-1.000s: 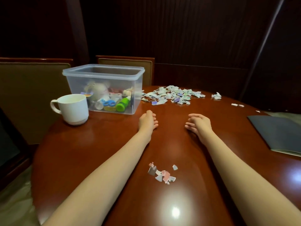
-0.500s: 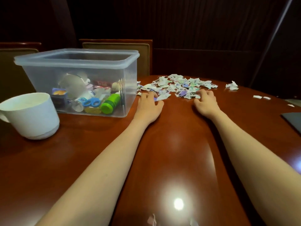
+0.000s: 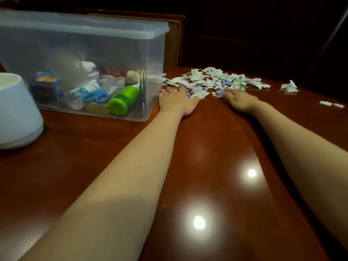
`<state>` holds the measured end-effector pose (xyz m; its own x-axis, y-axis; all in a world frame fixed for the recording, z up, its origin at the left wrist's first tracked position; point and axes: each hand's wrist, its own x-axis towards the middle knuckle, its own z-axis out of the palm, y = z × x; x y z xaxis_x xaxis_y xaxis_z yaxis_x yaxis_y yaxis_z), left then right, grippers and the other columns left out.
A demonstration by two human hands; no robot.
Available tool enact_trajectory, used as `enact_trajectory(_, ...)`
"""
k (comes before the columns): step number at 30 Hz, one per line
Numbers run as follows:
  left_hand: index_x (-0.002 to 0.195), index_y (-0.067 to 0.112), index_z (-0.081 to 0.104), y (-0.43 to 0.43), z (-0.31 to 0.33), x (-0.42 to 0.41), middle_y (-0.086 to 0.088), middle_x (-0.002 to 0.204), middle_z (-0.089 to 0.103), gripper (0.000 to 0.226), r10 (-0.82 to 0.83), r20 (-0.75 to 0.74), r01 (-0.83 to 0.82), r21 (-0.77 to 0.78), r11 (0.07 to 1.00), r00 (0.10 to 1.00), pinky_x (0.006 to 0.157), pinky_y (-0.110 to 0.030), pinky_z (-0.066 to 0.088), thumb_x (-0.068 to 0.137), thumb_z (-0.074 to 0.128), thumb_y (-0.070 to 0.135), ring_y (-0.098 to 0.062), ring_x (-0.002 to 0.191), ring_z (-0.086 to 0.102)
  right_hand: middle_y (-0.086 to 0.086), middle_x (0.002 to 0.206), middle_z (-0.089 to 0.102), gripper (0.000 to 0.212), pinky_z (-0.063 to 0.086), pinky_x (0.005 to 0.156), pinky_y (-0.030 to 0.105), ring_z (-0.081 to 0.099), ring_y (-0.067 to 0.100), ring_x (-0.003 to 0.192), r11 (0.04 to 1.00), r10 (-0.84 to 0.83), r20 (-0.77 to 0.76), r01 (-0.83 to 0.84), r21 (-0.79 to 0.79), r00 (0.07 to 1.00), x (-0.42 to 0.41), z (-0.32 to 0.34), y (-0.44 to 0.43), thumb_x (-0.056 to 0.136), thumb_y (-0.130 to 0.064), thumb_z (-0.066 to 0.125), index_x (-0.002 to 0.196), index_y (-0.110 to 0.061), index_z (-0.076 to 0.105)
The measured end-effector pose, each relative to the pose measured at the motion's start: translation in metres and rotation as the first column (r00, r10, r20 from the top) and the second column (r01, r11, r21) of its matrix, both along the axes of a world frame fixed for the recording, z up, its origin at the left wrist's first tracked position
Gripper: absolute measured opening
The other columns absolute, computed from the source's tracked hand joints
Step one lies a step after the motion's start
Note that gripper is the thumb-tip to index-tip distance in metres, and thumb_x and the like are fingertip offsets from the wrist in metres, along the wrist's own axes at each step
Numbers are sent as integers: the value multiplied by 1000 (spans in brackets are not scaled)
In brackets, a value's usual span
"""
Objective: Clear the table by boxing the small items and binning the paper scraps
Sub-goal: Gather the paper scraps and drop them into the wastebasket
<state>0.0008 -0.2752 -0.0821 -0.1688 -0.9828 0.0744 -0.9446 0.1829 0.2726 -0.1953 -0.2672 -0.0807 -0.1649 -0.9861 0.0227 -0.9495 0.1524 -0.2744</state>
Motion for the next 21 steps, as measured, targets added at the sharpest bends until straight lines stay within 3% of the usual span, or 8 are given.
enact_trajectory(2,150,23,19,-1,0,1,-14,156,19,65,-75,-23,75,7,997,997,115,-47,16,95,31,55,-36,142,18,3,154,28,50,16,117,44,24,23,142,997,80,84,-79,-16,993,13,5,5,100,-46,24,143,-24,37)
enact_trajectory(5,148,21,25,0,2,3,-11,152,29,58,-213,-152,212,-23,977,965,111,-41,28,96,36,44,-30,137,32,6,141,46,39,31,103,31,44,21,126,982,179,385,-144,-118,905,33,14,16,100,-30,32,129,-16,55)
enact_trajectory(8,141,18,36,1,4,4,-10,132,52,45,-274,-408,269,-72,960,871,91,-32,39,98,37,31,-24,116,52,7,101,70,30,37,91,28,57,18,98,977,211,638,-152,-147,741,44,18,24,93,-32,42,96,-19,69)
enact_trajectory(11,135,19,41,3,7,5,-1,97,58,37,-262,-588,240,-117,964,765,67,-26,40,99,34,28,-13,82,54,4,66,71,27,41,78,29,60,18,74,975,217,726,-119,-186,652,44,18,24,89,-30,46,84,-19,70)
enact_trajectory(13,139,20,37,-1,5,3,-5,121,54,41,-266,-600,246,-118,962,754,88,-31,42,100,32,29,-19,109,52,4,66,66,22,44,67,24,57,15,63,967,207,774,-6,-255,599,44,17,22,89,-21,47,81,-15,67)
enact_trajectory(15,144,22,32,-2,5,1,-5,149,34,45,-280,-509,287,-65,956,814,110,-37,29,100,29,32,-22,135,33,4,83,62,17,45,72,25,55,15,72,933,176,681,100,-345,711,43,12,16,90,-19,49,87,-15,65)
enact_trajectory(18,141,23,38,-2,3,-2,-1,151,33,46,-348,-283,380,65,923,894,113,-40,26,100,23,37,-21,138,31,11,131,45,30,34,102,36,42,25,120,936,-2,257,93,-340,966,41,4,9,94,-32,45,120,-23,57)
enact_trajectory(21,130,20,50,-1,3,0,-2,140,47,45,-376,-252,407,85,909,892,106,-40,34,100,22,39,-22,127,43,9,153,25,44,18,114,41,21,27,141,986,94,94,-80,-147,991,49,4,9,100,-37,32,141,-23,38)
